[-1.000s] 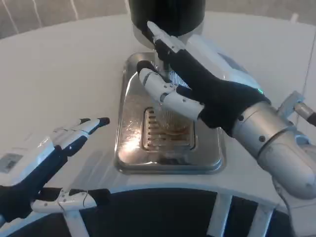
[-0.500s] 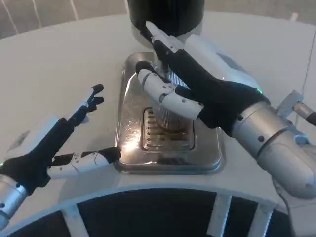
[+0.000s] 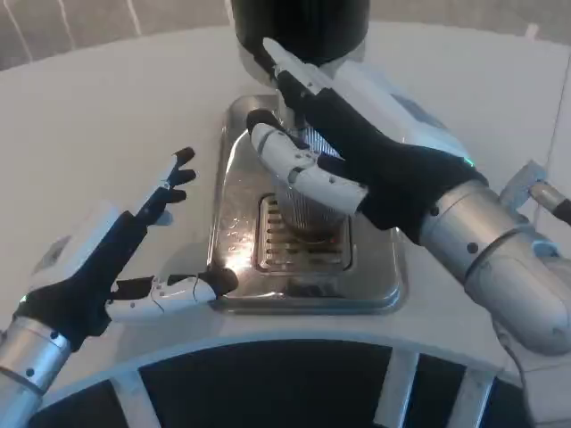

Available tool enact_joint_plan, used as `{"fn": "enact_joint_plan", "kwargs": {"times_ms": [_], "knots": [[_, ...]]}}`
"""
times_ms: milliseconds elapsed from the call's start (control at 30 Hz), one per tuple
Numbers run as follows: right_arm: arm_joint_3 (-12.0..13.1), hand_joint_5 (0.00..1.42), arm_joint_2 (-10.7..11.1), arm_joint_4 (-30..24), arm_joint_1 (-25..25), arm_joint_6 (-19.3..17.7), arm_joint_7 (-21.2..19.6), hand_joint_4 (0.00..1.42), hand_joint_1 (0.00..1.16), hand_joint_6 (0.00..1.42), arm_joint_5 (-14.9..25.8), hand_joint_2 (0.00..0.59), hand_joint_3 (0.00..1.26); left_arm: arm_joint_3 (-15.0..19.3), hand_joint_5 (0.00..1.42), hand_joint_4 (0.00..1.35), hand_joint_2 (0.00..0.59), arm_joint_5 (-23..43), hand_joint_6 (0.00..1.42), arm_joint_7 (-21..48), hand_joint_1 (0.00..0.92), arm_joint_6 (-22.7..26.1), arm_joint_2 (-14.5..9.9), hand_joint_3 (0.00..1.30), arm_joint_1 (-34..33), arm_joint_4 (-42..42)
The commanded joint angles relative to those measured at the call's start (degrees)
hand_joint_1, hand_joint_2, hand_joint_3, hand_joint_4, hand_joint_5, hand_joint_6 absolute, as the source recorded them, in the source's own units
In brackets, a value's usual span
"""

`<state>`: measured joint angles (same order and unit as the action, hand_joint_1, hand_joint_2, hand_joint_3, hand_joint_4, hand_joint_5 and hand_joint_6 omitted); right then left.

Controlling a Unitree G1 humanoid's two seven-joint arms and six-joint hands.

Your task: Grasp the cup under the faucet to collect the drink, then remove the cup.

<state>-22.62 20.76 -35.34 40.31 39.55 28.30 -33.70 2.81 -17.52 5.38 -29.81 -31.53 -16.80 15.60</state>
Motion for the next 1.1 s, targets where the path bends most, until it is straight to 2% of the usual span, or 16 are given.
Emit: {"fn": "enact_joint_plan", "kwargs": {"times_ms": [33,567,1100], "knots": [[-1.56,0.00,-0.46,1.08,-0.79,-0.84,2.87,0.00,0.00,0.00,1.42,0.575,0.00,-1.11,0.17,0.00,0.031,-1.88,0.27,-2.16,0.280,-1.70,0.58,0.00,-0.61,1.89],[-1.58,0.00,-0.82,1.73,-0.49,-0.59,3.10,0.00,0.00,0.00,1.29,0.582,0.00,-4.70,0.20,0.00,0.041,-4.42,0.29,-5.00,0.306,-1.08,3.13,0.00,-7.94,9.51],[-0.80,0.00,-0.55,2.07,-0.91,-1.16,3.53,0.00,0.00,0.00,1.57,0.586,0.00,-7.10,0.21,0.00,0.050,-5.95,0.30,-7.15,0.300,-1.86,4.07,0.00,-10.64,14.05]]}}
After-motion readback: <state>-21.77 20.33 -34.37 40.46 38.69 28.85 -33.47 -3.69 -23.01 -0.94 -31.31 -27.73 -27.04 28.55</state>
